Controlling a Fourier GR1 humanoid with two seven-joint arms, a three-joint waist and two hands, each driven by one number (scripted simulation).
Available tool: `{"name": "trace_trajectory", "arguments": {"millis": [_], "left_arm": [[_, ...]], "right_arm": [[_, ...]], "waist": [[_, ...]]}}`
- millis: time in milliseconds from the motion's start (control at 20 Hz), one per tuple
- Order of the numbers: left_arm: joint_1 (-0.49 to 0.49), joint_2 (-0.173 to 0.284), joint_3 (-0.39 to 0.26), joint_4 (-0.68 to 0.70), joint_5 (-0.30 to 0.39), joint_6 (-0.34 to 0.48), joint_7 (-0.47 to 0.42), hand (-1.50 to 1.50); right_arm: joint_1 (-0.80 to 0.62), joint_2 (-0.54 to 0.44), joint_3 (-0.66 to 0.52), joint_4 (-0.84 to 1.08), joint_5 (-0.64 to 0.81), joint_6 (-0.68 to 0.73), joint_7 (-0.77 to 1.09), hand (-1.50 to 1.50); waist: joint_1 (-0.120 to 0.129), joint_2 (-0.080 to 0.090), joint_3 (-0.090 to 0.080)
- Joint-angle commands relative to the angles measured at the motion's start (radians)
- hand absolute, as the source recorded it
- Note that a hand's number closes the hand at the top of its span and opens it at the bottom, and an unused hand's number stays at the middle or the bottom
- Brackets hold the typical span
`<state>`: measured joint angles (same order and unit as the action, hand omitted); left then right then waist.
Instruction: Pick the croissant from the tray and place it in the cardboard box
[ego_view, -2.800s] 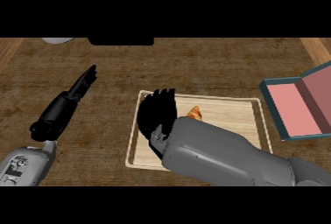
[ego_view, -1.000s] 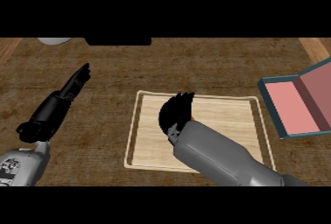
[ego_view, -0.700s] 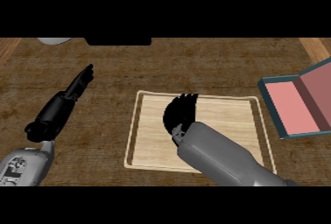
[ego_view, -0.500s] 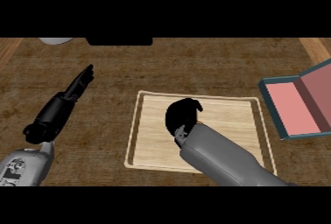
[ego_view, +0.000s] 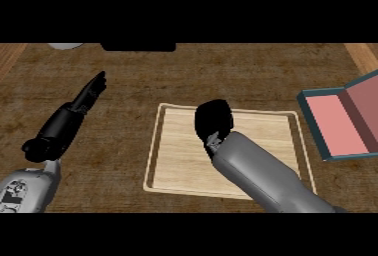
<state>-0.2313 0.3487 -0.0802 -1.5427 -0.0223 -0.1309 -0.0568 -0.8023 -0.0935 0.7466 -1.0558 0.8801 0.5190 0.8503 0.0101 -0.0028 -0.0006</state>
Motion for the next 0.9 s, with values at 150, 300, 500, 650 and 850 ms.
{"name": "trace_trajectory", "arguments": {"millis": [150,300,500,650,850], "left_arm": [[0.012,-0.015,-0.013,-0.01,-0.015,0.01,-0.025,0.0],[0.0,-0.03,-0.043,-0.026,-0.031,0.007,-0.009,0.0],[-0.01,-0.014,-0.009,0.028,-0.013,-0.022,-0.038,0.0],[-0.01,-0.014,0.0,-0.02,-0.017,-0.014,0.015,0.0],[0.005,-0.029,-0.004,0.055,-0.045,-0.01,-0.067,0.0]], "right_arm": [[-0.041,-0.114,-0.383,0.07,-0.105,-0.388,-0.102,1.5],[-0.076,-0.139,-0.405,0.182,-0.057,-0.549,-0.219,1.5],[-0.208,-0.109,-0.409,0.327,0.019,-0.655,-0.266,1.5],[-0.258,-0.106,-0.38,0.336,0.082,-0.642,-0.247,1.5],[-0.4,-0.126,-0.46,0.37,0.09,-0.649,-0.152,1.5]], "waist": [[0.013,0.03,0.006],[0.037,0.027,0.004],[0.035,0.02,0.001],[0.014,0.007,0.001],[0.011,0.009,0.0]]}}
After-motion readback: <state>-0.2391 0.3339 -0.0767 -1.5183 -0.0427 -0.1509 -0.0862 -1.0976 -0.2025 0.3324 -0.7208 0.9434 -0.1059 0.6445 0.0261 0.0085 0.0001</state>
